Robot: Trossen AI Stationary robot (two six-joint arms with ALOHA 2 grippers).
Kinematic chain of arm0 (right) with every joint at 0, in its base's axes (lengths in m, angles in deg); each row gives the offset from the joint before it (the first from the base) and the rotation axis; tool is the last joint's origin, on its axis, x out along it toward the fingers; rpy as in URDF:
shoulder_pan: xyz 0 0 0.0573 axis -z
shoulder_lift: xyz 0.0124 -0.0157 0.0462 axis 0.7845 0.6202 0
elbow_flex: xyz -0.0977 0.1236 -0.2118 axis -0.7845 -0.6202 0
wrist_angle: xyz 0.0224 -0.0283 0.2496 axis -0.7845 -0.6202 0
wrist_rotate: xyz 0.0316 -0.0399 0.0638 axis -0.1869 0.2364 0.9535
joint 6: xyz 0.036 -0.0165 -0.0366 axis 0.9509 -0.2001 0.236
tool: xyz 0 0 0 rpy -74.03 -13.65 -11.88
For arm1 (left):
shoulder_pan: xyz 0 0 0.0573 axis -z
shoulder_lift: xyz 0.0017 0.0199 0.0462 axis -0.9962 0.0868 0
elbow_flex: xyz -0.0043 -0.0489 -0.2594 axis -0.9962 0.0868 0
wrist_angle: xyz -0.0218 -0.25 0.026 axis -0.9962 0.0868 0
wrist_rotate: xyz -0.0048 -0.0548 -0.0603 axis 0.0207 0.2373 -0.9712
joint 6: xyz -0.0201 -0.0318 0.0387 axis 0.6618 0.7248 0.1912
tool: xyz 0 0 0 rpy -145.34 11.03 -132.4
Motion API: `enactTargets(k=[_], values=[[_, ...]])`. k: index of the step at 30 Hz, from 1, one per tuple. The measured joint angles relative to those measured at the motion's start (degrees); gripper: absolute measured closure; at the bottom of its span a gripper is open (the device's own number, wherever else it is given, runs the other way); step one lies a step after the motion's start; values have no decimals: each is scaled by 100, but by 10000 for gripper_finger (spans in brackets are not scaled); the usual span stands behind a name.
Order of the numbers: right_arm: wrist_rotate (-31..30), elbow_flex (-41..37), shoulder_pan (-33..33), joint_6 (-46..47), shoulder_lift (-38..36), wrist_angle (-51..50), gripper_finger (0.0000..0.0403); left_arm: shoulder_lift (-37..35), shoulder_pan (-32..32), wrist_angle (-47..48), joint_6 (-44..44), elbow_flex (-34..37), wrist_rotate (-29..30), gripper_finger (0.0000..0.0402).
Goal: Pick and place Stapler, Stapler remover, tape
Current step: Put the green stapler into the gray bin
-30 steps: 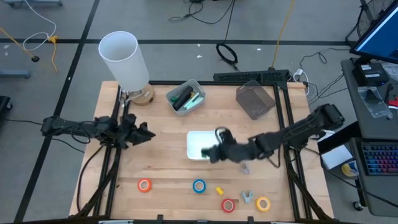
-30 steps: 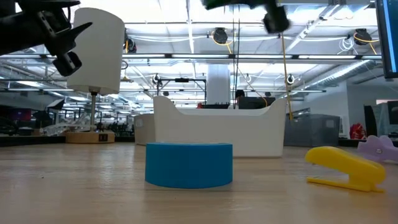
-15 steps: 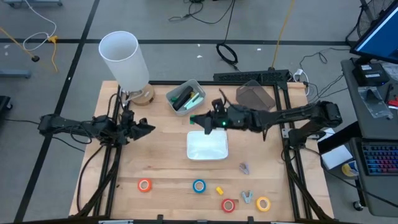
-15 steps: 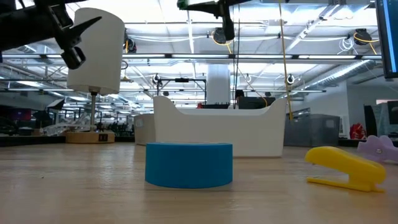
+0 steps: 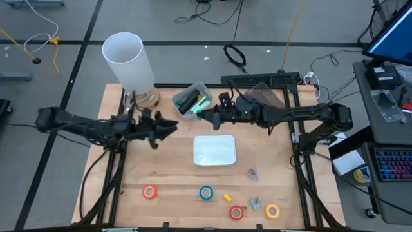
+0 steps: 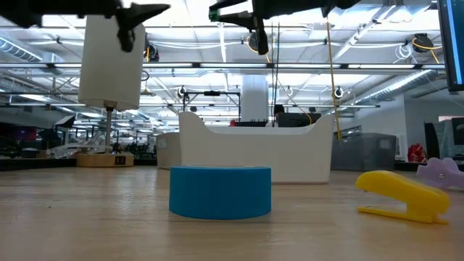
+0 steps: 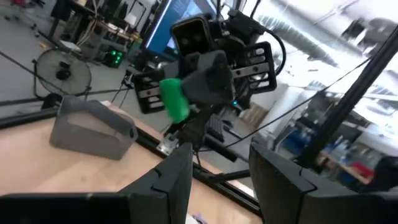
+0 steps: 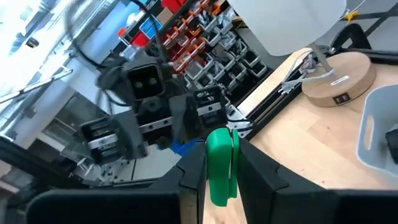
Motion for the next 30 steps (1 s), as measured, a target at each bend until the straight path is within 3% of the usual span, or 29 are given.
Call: enactTargets(k=[8, 13, 30], values=[[811, 2, 140, -196, -6, 352, 347, 1461, -189, -4, -117, -1081, 2, 245], [985, 0, 203, -366, -24, 135, 347, 2037, -314, 21, 123, -1485, -30, 245], [1105, 9, 284, -956, -61, -308, 348, 2220, -351, 52, 648, -1606, -491, 244]])
